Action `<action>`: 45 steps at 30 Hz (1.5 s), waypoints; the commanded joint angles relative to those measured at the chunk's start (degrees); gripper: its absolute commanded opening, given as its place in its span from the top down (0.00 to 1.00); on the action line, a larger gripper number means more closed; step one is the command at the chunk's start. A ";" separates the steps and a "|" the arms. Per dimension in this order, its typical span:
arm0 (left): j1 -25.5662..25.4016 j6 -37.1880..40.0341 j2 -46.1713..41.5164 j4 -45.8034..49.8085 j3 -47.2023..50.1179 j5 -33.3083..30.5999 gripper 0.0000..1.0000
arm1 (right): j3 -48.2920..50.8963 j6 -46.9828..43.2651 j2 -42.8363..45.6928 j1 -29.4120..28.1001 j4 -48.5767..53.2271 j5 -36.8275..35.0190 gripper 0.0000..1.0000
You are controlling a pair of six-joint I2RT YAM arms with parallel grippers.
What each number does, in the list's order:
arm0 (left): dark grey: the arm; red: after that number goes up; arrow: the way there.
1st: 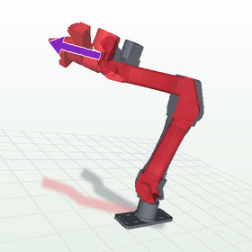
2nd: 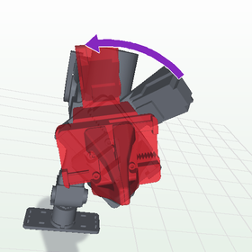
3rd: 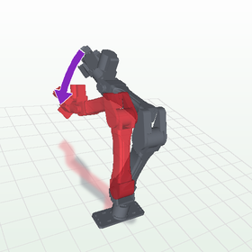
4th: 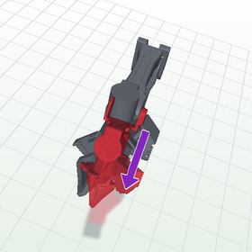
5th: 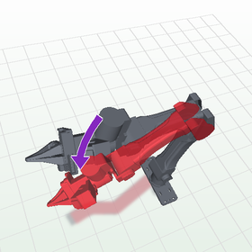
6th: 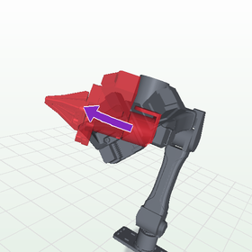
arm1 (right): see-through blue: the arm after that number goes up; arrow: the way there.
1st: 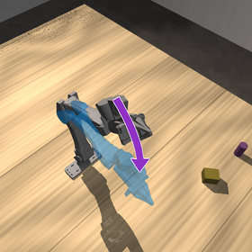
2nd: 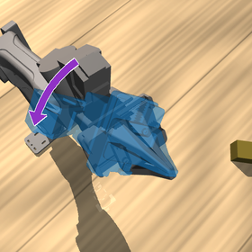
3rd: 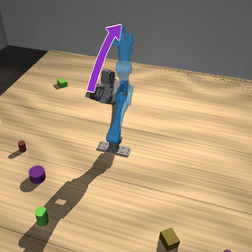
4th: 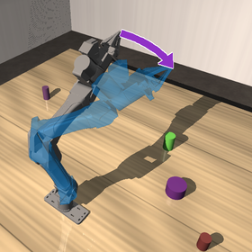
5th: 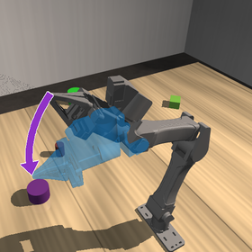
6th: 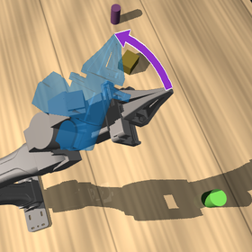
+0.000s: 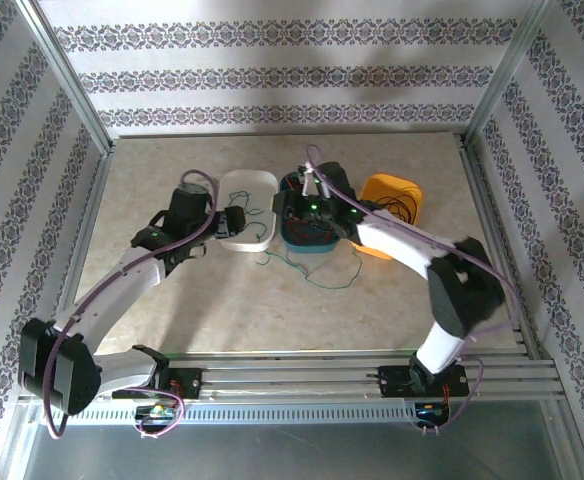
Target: Untangle the cables
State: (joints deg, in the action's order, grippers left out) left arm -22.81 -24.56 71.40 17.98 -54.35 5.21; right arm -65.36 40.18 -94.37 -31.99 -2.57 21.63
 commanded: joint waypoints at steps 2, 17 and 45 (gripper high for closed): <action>-7.14 8.87 4.91 5.04 -0.66 10.26 0.26 | 10.21 -0.37 8.33 2.11 2.75 -4.71 0.57; -26.76 22.71 23.41 -3.05 -7.50 5.34 0.24 | 17.80 -4.42 21.68 12.22 33.33 -12.84 0.57; -19.83 11.27 18.66 -13.65 -1.80 5.14 0.21 | 24.79 -8.83 15.19 13.09 30.93 0.02 1.00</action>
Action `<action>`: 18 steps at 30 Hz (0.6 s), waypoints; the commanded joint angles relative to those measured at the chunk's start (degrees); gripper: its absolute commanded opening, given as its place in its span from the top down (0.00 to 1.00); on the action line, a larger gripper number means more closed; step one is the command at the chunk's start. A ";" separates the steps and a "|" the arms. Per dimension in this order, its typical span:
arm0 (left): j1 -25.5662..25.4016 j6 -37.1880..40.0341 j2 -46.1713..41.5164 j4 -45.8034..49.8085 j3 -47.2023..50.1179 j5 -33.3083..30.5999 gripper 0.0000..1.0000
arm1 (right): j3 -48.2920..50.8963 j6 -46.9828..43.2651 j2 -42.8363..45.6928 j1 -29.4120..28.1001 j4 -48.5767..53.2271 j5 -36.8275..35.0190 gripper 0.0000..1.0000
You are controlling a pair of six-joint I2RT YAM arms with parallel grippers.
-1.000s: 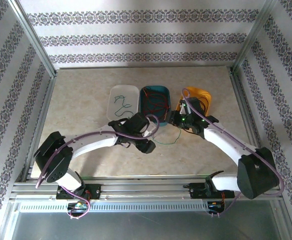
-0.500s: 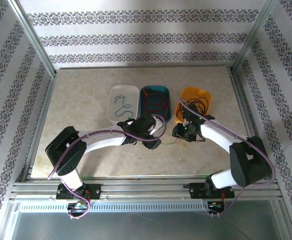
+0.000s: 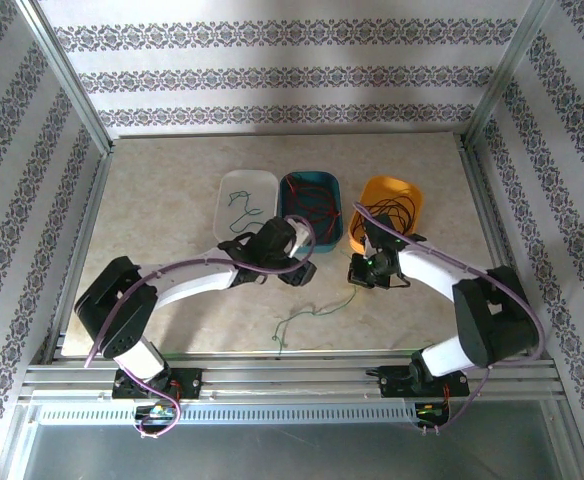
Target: Untangle the cables
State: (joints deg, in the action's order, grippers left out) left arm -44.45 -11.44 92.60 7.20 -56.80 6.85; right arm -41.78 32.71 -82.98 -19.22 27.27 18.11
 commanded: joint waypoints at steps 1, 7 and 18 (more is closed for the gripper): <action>2.67 -1.59 -3.10 -2.81 0.67 5.45 0.21 | 1.34 -1.58 5.55 0.33 1.42 3.85 1.00; 6.39 2.44 -6.60 -1.15 1.65 19.77 0.20 | -2.17 -0.67 12.92 1.79 2.24 4.15 1.00; 6.34 8.52 -6.98 6.85 3.46 23.31 0.18 | -11.92 -0.14 15.04 6.44 1.65 7.10 1.00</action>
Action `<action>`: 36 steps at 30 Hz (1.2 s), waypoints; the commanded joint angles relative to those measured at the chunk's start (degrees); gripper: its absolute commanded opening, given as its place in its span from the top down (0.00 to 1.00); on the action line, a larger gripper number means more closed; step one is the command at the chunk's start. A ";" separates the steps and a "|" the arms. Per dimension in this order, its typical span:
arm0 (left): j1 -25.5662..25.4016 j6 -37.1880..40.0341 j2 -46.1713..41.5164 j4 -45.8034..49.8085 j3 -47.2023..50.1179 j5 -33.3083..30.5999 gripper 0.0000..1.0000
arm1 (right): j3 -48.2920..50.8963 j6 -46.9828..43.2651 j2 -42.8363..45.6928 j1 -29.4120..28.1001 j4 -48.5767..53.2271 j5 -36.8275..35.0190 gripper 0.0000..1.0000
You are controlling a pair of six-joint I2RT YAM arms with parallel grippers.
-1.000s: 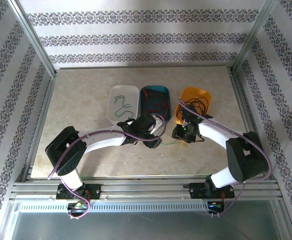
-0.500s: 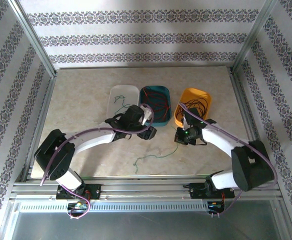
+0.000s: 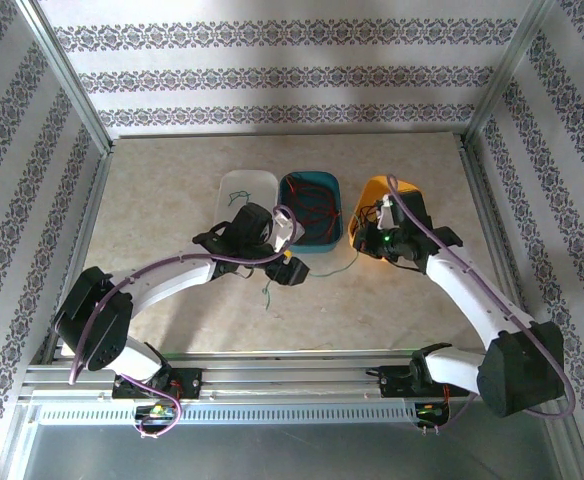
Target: Untangle the cables
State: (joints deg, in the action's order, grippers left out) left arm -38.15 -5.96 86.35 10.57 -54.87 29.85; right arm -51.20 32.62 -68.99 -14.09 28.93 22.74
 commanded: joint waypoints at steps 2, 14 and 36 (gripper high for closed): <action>0.04 3.91 -0.74 3.87 2.00 0.19 0.19 | -3.33 -0.25 1.30 2.38 0.26 3.05 1.00; 0.09 3.93 -2.46 7.40 0.43 5.84 0.84 | -4.08 -2.12 1.81 3.92 0.16 3.06 1.00; 0.60 0.46 -1.84 -5.76 -5.62 6.86 0.94 | -3.64 -2.37 -12.58 -13.51 -13.23 23.26 1.00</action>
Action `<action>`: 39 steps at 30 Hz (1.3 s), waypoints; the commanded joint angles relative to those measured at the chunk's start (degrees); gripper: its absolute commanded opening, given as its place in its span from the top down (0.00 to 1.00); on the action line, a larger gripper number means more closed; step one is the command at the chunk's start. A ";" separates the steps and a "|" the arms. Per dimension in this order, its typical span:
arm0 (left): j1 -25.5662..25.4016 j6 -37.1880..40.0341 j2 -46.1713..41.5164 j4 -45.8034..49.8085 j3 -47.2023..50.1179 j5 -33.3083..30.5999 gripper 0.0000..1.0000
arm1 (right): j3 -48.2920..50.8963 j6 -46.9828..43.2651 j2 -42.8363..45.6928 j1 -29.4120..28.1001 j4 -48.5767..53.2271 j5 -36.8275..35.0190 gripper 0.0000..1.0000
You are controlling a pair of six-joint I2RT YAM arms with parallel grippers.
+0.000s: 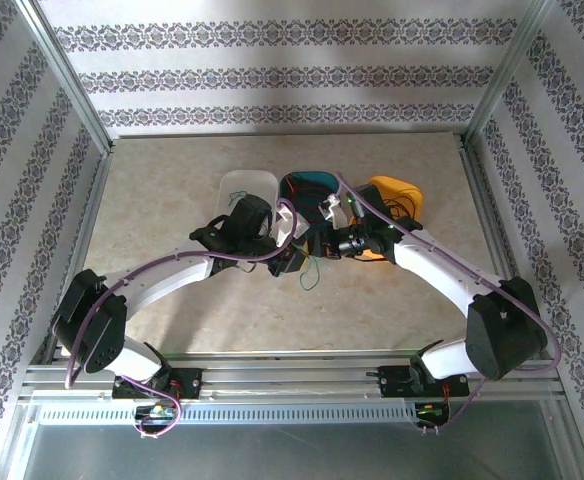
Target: Untangle the cables
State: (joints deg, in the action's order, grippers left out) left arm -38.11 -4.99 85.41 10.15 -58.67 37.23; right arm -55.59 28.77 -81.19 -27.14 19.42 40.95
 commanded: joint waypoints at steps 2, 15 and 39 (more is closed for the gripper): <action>1.05 -1.04 -0.99 -6.46 -1.00 -4.54 0.96 | 0.92 1.87 0.44 -0.08 -4.64 5.92 1.00; 12.44 -11.05 -1.43 -17.33 4.68 -24.98 0.54 | -14.37 5.78 -13.60 -1.43 -9.88 0.33 1.00; 26.69 -19.08 -15.23 3.80 0.06 -53.24 0.01 | -47.58 12.06 -43.33 -3.89 6.04 -22.79 1.00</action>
State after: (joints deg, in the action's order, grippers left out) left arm -12.58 -23.09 71.88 8.69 -58.08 -12.71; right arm -100.40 40.82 -124.05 -30.89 22.83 20.80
